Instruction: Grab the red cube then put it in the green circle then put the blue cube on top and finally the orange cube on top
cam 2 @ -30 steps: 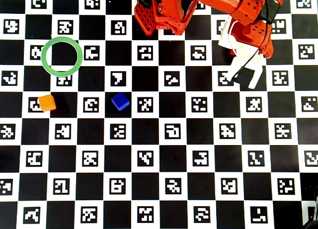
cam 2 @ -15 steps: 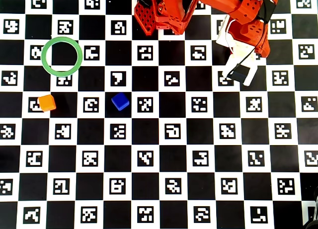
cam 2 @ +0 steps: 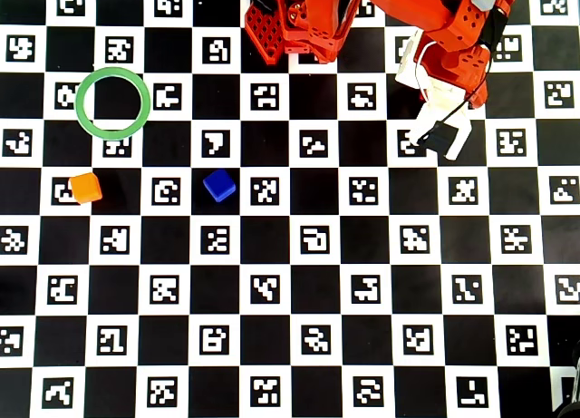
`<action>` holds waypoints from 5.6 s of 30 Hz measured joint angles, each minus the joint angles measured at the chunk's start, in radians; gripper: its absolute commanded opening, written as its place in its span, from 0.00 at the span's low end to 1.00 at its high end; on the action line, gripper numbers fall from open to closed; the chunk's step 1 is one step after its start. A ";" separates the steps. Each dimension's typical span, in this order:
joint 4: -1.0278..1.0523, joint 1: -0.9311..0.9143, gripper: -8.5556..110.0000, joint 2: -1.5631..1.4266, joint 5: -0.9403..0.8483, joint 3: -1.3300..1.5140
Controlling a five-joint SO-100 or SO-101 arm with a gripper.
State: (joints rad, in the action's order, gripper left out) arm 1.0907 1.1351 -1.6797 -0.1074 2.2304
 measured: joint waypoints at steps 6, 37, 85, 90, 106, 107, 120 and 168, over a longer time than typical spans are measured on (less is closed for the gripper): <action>0.000 0.000 0.37 0.000 0.008 0.000; 0.107 -0.021 0.10 0.017 0.015 -0.071; 0.549 -2.059 0.08 0.055 -1.069 -0.755; 0.549 -2.145 0.08 0.084 -1.112 -0.795; 0.442 -2.347 0.08 0.307 -1.169 -0.920; 0.428 -2.356 0.08 0.314 -1.175 -0.920; 0.290 -2.414 0.08 0.324 -1.232 -0.776; 0.034 -2.433 0.08 0.403 -1.255 -0.537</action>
State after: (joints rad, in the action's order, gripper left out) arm 1.1244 -1.2977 -1.2763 -1.3622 1.6935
